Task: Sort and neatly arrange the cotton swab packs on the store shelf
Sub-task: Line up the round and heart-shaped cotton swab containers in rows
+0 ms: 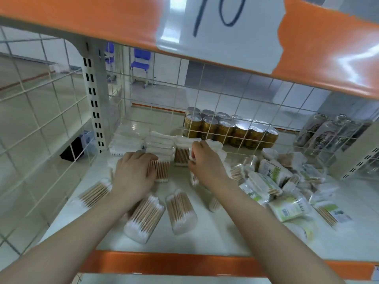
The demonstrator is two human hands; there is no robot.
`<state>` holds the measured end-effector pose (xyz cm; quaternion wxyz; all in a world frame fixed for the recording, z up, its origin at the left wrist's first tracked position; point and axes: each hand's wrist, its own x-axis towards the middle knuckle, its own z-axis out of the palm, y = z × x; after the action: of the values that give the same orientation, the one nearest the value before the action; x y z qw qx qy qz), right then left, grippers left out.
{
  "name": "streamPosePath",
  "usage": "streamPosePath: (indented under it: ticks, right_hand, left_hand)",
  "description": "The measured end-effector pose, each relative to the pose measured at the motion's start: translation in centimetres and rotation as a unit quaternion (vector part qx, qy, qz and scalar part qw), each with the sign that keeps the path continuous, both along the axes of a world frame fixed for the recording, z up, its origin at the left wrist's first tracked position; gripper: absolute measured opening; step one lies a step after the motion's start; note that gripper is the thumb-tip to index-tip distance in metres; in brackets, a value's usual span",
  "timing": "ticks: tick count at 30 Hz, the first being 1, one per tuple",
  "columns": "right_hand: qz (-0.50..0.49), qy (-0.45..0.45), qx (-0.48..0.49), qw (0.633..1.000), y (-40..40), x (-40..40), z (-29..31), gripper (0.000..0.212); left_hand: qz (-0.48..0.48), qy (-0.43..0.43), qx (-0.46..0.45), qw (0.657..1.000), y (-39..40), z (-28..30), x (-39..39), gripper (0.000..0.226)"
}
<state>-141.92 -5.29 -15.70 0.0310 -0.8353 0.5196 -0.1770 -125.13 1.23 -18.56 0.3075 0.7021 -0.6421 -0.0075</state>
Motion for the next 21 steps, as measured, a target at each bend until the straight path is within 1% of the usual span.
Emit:
streamPosePath:
  ticks: [2,5,7,13,17,21]
  right_hand:
    - [-0.008,0.008,0.0,1.0,-0.3,0.5,-0.2,0.016]
    - [-0.02,0.024,0.006,1.0,-0.5,1.1,-0.7,0.021]
    - [-0.025,0.024,0.015,0.999,-0.4,1.3,-0.9,0.023]
    - [0.002,0.028,0.047,0.999,0.2,1.4,-1.2,0.024]
    - [0.024,0.056,0.093,0.994,0.2,1.1,-0.5,0.032]
    - [0.048,0.114,0.045,0.991,-0.1,0.7,-0.1,0.035]
  left_hand:
    - [0.006,0.006,0.003,1.0,-0.2,0.0,0.2,0.028]
    - [-0.001,0.007,0.0,1.0,-0.5,-0.1,0.5,0.036]
    - [-0.004,0.008,0.01,1.0,-0.7,-0.1,0.7,0.029]
    - [-0.024,0.0,0.003,1.0,-1.1,-0.6,0.8,0.025]
    - [-0.032,-0.01,0.0,0.999,-1.3,-0.8,0.9,0.025]
    - [-0.036,-0.025,0.009,0.999,-1.4,-0.5,0.9,0.028]
